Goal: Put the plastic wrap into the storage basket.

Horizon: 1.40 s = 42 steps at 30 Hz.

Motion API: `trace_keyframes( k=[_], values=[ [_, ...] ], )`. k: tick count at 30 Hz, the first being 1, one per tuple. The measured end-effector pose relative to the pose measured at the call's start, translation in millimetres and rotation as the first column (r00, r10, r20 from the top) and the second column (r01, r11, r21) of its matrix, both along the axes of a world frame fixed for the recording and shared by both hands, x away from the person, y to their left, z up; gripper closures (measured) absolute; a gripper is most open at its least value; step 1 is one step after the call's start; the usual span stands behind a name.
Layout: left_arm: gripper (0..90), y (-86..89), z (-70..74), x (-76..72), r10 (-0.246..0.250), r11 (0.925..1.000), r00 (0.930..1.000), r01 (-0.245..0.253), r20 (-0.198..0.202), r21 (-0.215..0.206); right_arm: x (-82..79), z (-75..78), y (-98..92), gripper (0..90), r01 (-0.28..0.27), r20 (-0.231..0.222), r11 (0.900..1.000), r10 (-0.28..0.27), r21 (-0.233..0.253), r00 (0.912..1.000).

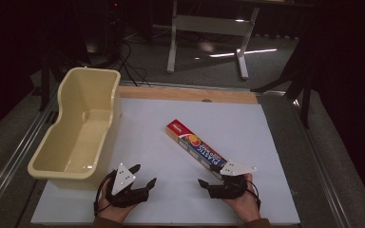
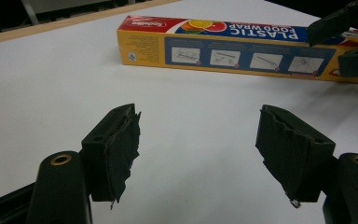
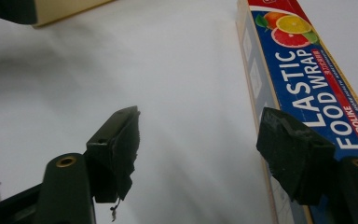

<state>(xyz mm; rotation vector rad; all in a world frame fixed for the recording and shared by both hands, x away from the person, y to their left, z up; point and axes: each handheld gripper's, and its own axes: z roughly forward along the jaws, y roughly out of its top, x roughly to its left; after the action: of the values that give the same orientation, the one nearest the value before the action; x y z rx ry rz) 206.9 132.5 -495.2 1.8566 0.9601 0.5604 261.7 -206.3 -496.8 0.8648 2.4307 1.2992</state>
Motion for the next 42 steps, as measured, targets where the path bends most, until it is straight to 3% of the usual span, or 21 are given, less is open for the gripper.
trace_keyframes(
  k=[3,7,15,23,27,28,29,30,31,34,35,36,38,40,41,42],
  values=[
    [29.4,0.1,0.3,-0.3,0.002,1.0000,1.0000,-0.002,0.002,0.001,6.1,1.1,3.5,32.6,-0.006,-0.002,1.000,0.006,-0.026,1.0000],
    [29.4,0.2,0.0,-0.2,0.004,1.0000,1.0000,-0.004,0.003,0.005,17.0,10.7,8.0,34.8,0.000,0.034,0.999,0.002,-0.050,0.9994],
    [29.4,2.3,0.5,0.1,0.013,0.9999,0.9999,-0.013,0.003,-0.001,47.5,25.1,15.6,33.7,0.005,0.027,0.994,-0.002,-0.112,0.9996],
    [29.4,1.5,0.0,0.4,0.012,0.9999,0.9999,-0.012,0.000,0.000,78.4,30.6,25.5,33.4,-0.008,0.002,0.978,0.009,-0.209,1.0000],
    [29.4,1.9,-0.2,0.8,0.014,0.9999,0.9999,-0.014,0.000,-0.002,95.8,27.7,30.5,28.3,-0.011,-0.046,0.958,-0.002,-0.285,0.9990],
    [29.4,1.9,-0.2,0.8,0.014,0.9999,0.9999,-0.014,0.000,-0.002,95.8,27.7,30.5,28.3,-0.011,-0.046,0.958,-0.002,-0.285,0.9990],
    [29.4,1.4,-0.3,0.9,0.010,1.0000,1.0000,-0.010,-0.001,0.000,103.2,25.9,32.1,27.3,-0.017,-0.070,0.949,-0.006,-0.314,0.9975],
    [29.4,1.4,-0.3,0.9,0.010,1.0000,1.0000,-0.010,-0.001,0.000,103.2,25.9,32.1,27.3,-0.017,-0.070,0.949,-0.006,-0.314,0.9975],
    [29.4,1.0,-0.4,0.8,0.009,1.0000,1.0000,-0.009,-0.002,0.000,110.0,24.7,34.5,27.2,-0.026,-0.090,0.938,-0.006,-0.345,0.9959],
    [29.5,0.8,-0.5,0.8,0.009,1.0000,1.0000,-0.009,-0.001,0.000,117.0,23.0,40.6,26.6,-0.049,-0.138,0.922,-0.005,-0.385,0.9904],
    [29.5,0.9,-0.5,0.9,0.009,1.0000,1.0000,-0.009,-0.002,0.000,117.0,23.0,40.6,26.6,-0.049,-0.138,0.922,-0.005,-0.385,0.9904],
    [29.4,1.0,-0.6,1.0,0.009,1.0000,1.0000,-0.009,-0.002,-0.001,121.3,21.2,45.1,26.7,-0.067,-0.166,0.907,-0.003,-0.416,0.9861],
    [29.5,0.9,-0.5,0.8,0.008,1.0000,1.0000,-0.008,-0.003,-0.001,125.1,18.6,49.6,26.9,-0.079,-0.190,0.891,-0.009,-0.447,0.9817],
    [29.5,0.8,-0.5,0.7,0.007,1.0000,1.0000,-0.007,-0.002,-0.002,127.1,17.2,51.6,27.1,-0.084,-0.203,0.885,-0.012,-0.458,0.9792],
    [29.5,0.8,-0.4,0.7,0.007,1.0000,1.0000,-0.007,-0.002,-0.002,131.1,15.1,54.8,28.1,-0.097,-0.231,0.869,-0.021,-0.486,0.9728],
    [29.5,0.7,-0.6,1.0,0.005,1.0000,1.0000,-0.005,-0.004,-0.003,133.0,14.1,56.3,28.1,-0.101,-0.240,0.861,-0.026,-0.499,0.9705]
  ],
)
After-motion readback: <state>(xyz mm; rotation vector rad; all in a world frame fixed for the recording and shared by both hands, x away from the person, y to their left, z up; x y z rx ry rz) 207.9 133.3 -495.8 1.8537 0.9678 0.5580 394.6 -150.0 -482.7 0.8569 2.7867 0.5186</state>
